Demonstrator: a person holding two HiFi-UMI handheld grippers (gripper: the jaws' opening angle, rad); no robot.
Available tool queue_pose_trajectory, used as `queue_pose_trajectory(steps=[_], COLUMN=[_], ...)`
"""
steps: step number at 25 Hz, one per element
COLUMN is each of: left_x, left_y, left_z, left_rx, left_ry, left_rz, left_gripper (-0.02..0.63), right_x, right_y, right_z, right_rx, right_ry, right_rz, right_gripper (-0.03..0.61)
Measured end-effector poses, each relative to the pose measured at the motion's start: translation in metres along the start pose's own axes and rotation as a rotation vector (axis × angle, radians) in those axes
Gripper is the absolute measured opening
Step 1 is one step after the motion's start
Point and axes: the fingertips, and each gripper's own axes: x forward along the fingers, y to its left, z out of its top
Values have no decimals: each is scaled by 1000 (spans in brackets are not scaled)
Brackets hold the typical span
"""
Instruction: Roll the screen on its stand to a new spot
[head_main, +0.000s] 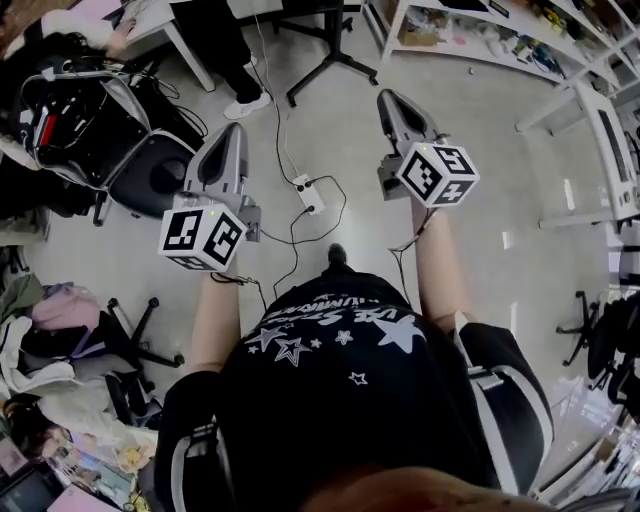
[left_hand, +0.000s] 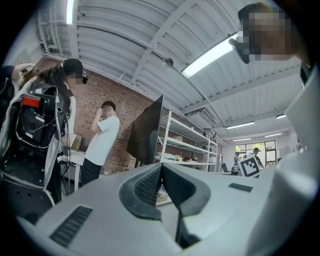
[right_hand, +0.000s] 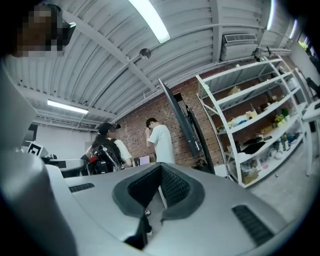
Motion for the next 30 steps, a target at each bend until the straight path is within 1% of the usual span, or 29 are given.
queue_pose_trajectory(steps=[7,11,18,20,24,28,30], left_x=[56,74,92,96,105,119,126], left_y=[-2,0,9,12,29,44,55], left_z=[-6,-9,-5,-7,-10,-9,-6], left_rx=[23,19,44,42,23,17,17], left_ry=[-18,-9,1,5,8,10,10], left_rz=[35,52,57,52,40,10,-4], left_gripper=[11,12,12,12,11,12,11], right_x=[39,56,72,74,88,111,125], right_y=[-50,-70,-79,-81,-76,-77,-77], right_z=[25,29,27,27,30,39,44], right_rx=[-15,0,28,25,24,-9,-24], right_ry=[-21,-28,-28,-25,-15,-27,-35], right_rz=[43,32,35,32,53,13,-21], right_gripper=[8,8,8,8,6,6,8])
